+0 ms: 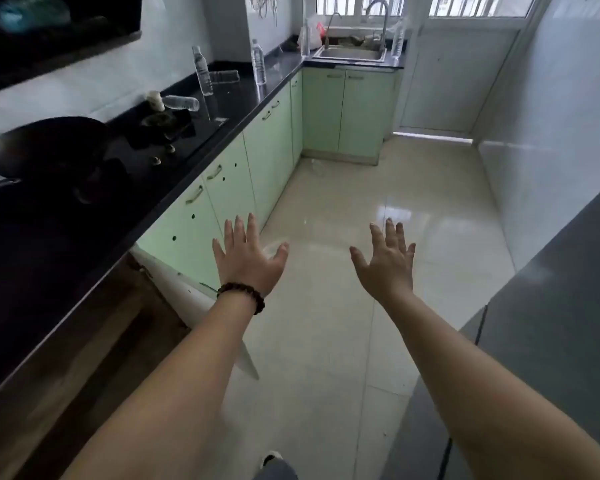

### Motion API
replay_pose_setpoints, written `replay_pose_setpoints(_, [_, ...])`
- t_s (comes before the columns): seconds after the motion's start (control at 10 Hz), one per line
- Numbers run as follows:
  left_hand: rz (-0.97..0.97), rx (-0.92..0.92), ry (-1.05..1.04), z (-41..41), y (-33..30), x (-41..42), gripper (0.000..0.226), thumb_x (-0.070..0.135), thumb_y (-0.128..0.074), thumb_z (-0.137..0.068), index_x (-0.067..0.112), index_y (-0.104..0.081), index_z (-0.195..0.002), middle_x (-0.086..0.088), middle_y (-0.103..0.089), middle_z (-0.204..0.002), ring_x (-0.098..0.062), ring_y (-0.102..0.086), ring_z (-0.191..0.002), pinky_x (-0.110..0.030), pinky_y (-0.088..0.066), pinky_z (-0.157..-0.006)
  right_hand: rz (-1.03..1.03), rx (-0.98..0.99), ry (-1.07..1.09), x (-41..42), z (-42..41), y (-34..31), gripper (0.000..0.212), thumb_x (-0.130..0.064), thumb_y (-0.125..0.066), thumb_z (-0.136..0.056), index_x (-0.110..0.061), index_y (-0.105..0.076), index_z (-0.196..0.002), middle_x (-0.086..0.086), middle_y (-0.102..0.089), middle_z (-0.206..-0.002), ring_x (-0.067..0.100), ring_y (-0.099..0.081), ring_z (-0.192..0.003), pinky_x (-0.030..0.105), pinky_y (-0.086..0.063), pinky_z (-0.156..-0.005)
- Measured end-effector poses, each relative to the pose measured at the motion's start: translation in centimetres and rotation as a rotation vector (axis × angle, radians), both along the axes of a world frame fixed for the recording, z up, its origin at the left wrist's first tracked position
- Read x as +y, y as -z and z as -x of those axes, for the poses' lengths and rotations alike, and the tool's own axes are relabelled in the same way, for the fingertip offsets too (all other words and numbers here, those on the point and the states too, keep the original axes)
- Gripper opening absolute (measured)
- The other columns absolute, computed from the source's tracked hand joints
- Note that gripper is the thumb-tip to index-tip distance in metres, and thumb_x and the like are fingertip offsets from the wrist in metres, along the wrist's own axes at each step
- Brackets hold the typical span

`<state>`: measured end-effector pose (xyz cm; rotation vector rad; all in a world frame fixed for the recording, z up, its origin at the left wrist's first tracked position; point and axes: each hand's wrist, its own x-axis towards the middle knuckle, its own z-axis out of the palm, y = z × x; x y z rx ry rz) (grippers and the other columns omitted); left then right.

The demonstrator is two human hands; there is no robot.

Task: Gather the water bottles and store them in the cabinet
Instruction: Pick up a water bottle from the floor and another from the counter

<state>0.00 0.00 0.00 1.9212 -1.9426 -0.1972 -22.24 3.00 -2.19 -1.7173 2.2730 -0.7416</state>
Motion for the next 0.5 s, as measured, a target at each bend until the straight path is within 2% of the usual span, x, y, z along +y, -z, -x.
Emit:
replay_pose_setpoints(0.2, [-0.004, -0.004, -0.001, 1.4, 2.4, -6.9, 0.084, 0.060, -0.042, -0.090, 0.016, -0.011, -0.154, -0.009, -0.012, -0.162, -0.022, -0.002, -0.149, -0.049, -0.002, -0.119, -0.077, 0.061, -0.004, -6.6, 1.1, 3.0, 0.066, -0.050, -0.039, -0.094, -0.020, -0.020, -0.150, 0.006, -0.002, -0.161, 0.018, 0.010, -0.148, 0.047, 0.007, -0.118])
replay_pose_setpoints(0.5, [-0.059, 0.000, -0.001, 3.1, 5.7, -23.0, 0.084, 0.060, -0.042, -0.090, 0.016, -0.011, -0.154, -0.009, -0.012, -0.162, -0.022, -0.002, -0.150, -0.049, -0.004, -0.119, -0.132, 0.092, 0.050, -22.1, 3.9, 5.0, 0.066, -0.050, -0.038, -0.094, -0.021, -0.018, -0.150, 0.005, -0.001, -0.161, 0.019, 0.009, -0.148, 0.046, 0.007, -0.118])
